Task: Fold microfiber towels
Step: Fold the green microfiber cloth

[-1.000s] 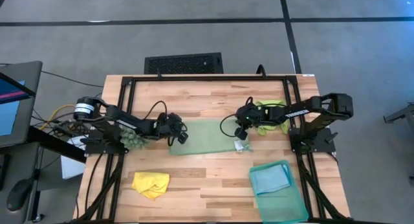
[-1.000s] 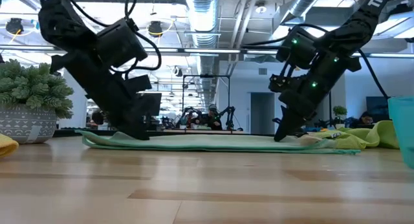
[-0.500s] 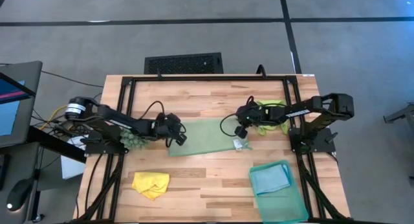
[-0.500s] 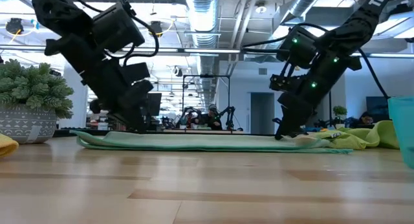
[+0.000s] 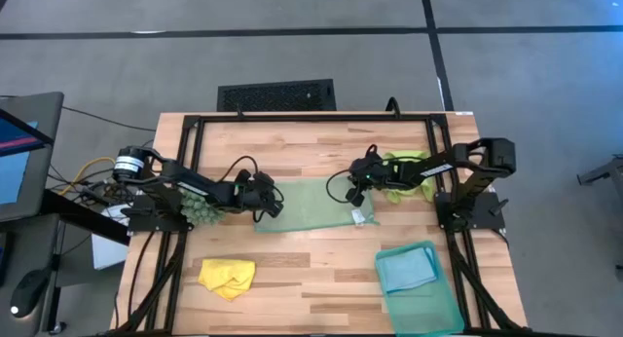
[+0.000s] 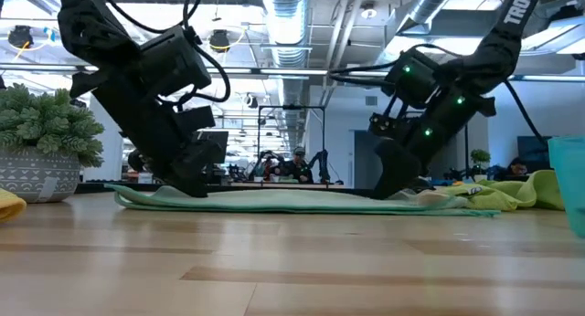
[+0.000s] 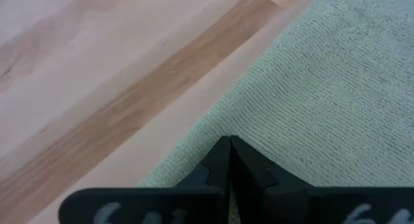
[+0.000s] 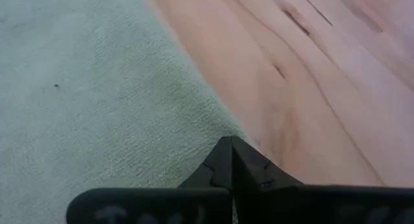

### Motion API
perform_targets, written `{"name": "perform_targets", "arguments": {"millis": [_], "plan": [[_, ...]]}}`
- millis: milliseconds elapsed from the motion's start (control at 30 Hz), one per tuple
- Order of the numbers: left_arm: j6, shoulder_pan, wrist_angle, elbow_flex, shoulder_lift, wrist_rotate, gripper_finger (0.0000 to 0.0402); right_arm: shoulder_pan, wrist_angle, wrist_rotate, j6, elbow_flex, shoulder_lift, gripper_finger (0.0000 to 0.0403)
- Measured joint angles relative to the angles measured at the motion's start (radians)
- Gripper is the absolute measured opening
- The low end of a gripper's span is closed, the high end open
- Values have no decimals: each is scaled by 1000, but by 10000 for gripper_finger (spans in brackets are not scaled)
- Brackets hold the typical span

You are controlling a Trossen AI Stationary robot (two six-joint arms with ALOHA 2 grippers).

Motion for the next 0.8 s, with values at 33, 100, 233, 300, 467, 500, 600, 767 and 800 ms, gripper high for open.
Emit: {"name": "perform_targets", "arguments": {"millis": [33, 100, 233, 300, 467, 500, 600, 767, 800], "plan": [[0, 1, -7, -1, -7, 5, 0, -3, -15, 0, -4, 0, -9, 15], [1, 1, -21, -2, -30, 19, 0, -5, -53, 6, -5, -3, -41, 14], [12, -1, -52, -7, -84, 28, 0, 12, -107, 58, -7, -3, -136, 18], [27, -12, -36, -7, -110, 12, 0, 26, -146, 62, -8, -4, -172, 20], [33, -33, 24, -6, -115, 33, 0, 53, -200, 54, -8, -4, -189, 19], [38, -33, 38, -6, -114, 69, 0, 59, -195, 48, -8, -4, -176, 18], [62, -27, 92, -6, -79, 214, 0, 65, -188, -12, -49, -4, -129, 16], [97, 15, 187, 2, 18, 208, 0, 55, -161, 23, -59, -2, -74, 17], [114, 34, 182, 8, 33, 185, 0, 50, -171, 29, -53, -1, -74, 17]]}}
